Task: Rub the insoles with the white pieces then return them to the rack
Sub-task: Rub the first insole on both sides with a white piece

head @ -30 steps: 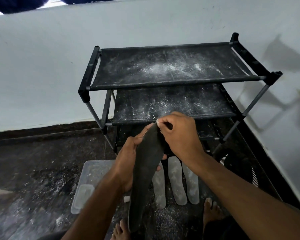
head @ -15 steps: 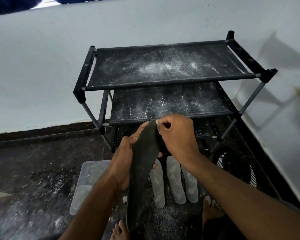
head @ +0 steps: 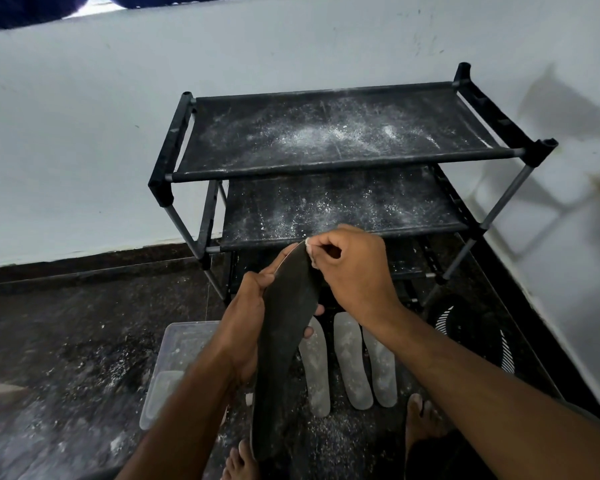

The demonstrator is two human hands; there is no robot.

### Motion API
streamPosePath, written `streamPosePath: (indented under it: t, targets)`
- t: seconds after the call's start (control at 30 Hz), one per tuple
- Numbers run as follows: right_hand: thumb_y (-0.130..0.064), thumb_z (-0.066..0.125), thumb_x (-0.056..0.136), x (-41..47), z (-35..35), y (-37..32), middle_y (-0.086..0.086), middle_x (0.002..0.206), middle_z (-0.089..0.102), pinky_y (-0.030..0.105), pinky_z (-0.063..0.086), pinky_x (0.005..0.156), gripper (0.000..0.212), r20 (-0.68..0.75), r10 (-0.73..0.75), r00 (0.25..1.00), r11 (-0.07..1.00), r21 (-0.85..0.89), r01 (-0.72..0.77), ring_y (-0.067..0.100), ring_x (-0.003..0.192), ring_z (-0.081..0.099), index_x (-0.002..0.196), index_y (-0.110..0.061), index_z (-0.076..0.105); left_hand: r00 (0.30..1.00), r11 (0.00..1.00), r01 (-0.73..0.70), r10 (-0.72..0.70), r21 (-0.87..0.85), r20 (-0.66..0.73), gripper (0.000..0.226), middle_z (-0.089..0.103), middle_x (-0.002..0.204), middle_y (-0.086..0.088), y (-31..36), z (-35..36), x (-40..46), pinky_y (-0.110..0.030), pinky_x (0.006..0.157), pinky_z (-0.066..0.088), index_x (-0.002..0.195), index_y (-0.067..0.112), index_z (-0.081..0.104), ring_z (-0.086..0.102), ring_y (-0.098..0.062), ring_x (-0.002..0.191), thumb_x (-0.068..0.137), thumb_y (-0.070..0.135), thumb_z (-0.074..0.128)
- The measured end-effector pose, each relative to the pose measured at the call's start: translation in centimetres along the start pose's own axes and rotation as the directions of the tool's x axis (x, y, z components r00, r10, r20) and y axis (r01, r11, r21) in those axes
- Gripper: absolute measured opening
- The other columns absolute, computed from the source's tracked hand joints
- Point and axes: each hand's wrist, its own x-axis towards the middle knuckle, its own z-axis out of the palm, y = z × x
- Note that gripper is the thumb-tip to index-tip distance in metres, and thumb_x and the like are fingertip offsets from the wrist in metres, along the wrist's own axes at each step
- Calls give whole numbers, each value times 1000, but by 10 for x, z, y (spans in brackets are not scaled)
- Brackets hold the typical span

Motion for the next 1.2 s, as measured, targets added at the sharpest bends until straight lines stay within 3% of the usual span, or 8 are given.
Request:
streamPosePath:
  t: [0.07, 0.23, 0.4, 0.6, 0.8, 0.97, 1.13, 1.2]
  targets:
    - [-9, 72, 87, 0, 0, -1, -8, 86, 71, 9, 50, 77, 5, -11, 6, 1000, 999, 38, -5, 0, 82, 66, 86, -12, 76, 1000, 1000, -2, 2, -7, 1, 55, 68, 130, -22, 1, 1, 0, -46, 81, 53, 145, 34, 55, 67, -41, 103, 108, 28, 15]
    - [-9, 71, 87, -3, 1, 6, -11, 72, 71, 7, 50, 59, 11, 14, 230, 973, 961, 151, -230, -2, 70, 68, 79, -12, 77, 1000, 998, -4, 3, -60, -19, 56, 64, 131, -28, 1, -1, 0, -44, 81, 51, 139, 33, 62, 66, -42, 101, 107, 27, 17]
    - [-12, 73, 86, -1, 0, 0, -12, 83, 71, 4, 47, 71, 3, -50, 93, 994, 984, 155, -84, -7, 84, 65, 88, -13, 77, 1000, 1000, 6, -6, -23, -25, 55, 67, 129, -24, 1, 1, 0, -49, 83, 52, 142, 35, 58, 68, -42, 103, 109, 30, 15]
    - [-10, 76, 83, -4, 4, 11, -8, 78, 74, 12, 53, 66, 4, 163, 278, 947, 940, 160, -303, -3, 72, 69, 83, -14, 78, 995, 993, -22, 11, -116, -94, 52, 67, 125, -29, 8, -9, -2, -46, 78, 56, 142, 28, 57, 67, -44, 106, 107, 30, 19]
    - [-10, 75, 84, -1, -1, 0, -15, 80, 69, 5, 48, 68, 5, 54, 112, 992, 977, 174, -120, -8, 77, 66, 87, -13, 76, 996, 991, -6, -6, -135, -92, 50, 68, 126, -26, 4, -3, -2, -49, 79, 54, 134, 26, 65, 68, -46, 101, 107, 28, 23]
    - [-13, 75, 85, -11, 10, -2, -9, 81, 66, 18, 55, 62, 1, 318, -5, 948, 998, 56, -14, 3, 66, 64, 85, -14, 76, 997, 985, -38, 26, -167, -72, 51, 67, 124, -30, 9, -6, -4, -47, 76, 54, 130, 22, 69, 68, -34, 87, 104, 24, 25]
    - [-14, 74, 86, 5, -5, 2, -13, 87, 68, 7, 49, 75, 6, 52, 10, 999, 999, 43, -12, -6, 82, 64, 91, -15, 76, 999, 980, -6, -4, -200, -53, 50, 63, 129, -34, 8, -5, -4, -46, 75, 50, 135, 21, 65, 68, -45, 93, 104, 25, 26]
    - [-14, 74, 86, 8, -10, 5, -13, 87, 70, 6, 48, 75, 6, 60, 64, 996, 996, 56, -67, -6, 83, 65, 91, -16, 76, 999, 982, -2, -7, -191, -51, 50, 65, 128, -31, 8, -5, -4, -45, 73, 50, 134, 22, 65, 67, -46, 93, 105, 25, 25]
